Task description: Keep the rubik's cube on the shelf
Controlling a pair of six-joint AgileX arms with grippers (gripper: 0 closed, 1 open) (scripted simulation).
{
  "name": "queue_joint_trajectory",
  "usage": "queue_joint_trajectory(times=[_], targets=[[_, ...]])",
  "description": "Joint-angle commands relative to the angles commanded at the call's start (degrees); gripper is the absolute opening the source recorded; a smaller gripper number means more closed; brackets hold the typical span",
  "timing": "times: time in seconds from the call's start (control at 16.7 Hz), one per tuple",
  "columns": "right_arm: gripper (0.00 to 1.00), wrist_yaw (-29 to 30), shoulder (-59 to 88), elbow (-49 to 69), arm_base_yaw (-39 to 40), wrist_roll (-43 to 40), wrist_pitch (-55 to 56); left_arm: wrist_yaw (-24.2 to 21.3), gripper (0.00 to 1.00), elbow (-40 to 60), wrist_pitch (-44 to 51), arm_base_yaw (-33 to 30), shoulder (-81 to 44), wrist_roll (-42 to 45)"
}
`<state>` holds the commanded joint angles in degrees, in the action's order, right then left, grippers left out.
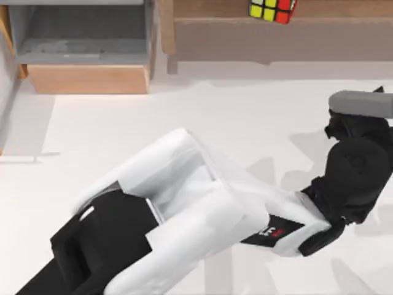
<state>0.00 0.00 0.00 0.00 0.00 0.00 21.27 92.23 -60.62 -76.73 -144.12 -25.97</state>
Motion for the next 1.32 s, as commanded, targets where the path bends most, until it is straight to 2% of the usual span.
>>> queue_joint_trajectory(times=[0.24,0.48,0.96,1.32], targets=[[1.00,0.0,0.0,0.0,0.0,0.0,0.0,-7.8,1.00,-7.3,-3.5,-24.4,-0.1,-25.6],[1.00,0.0,0.0,0.0,0.0,0.0,0.0,-15.6,1.00,-15.6,-7.2,-51.2,-0.3,-54.7],[1.00,0.0,0.0,0.0,0.0,0.0,0.0,-31.5,1.00,-33.7,-13.6,-107.9,1.7,-115.6],[1.00,0.0,0.0,0.0,0.0,0.0,0.0,-44.4,1.00,-45.9,-17.6,-150.7,5.9,-156.4]])
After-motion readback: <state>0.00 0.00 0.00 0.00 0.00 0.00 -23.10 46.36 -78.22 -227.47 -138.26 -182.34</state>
